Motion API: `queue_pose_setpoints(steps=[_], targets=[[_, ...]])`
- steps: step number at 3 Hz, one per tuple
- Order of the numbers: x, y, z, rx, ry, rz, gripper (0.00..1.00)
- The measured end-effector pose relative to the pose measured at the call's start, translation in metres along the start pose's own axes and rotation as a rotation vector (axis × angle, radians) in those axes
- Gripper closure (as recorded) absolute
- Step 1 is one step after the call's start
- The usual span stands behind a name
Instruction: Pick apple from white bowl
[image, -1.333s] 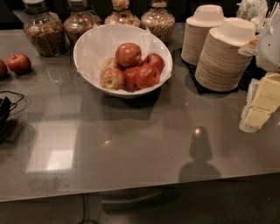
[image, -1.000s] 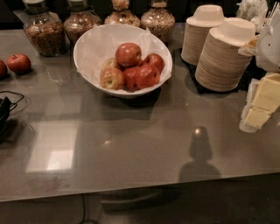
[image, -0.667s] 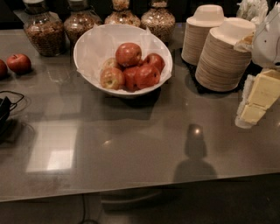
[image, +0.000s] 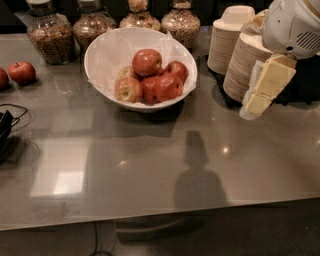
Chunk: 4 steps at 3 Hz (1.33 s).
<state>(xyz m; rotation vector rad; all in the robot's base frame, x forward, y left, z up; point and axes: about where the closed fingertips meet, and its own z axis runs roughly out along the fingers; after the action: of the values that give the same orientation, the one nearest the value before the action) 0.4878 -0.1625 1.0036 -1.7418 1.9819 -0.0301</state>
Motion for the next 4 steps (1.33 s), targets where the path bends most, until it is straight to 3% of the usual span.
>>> queue_pose_setpoints(steps=[2,3,4], targets=[[-0.005,-0.001,0.000,0.009,-0.024,0.003,0.00],[-0.011,-0.013,0.015,0.021,-0.120,0.037,0.00],[-0.039,-0.036,0.032,0.041,-0.260,0.039,0.00]])
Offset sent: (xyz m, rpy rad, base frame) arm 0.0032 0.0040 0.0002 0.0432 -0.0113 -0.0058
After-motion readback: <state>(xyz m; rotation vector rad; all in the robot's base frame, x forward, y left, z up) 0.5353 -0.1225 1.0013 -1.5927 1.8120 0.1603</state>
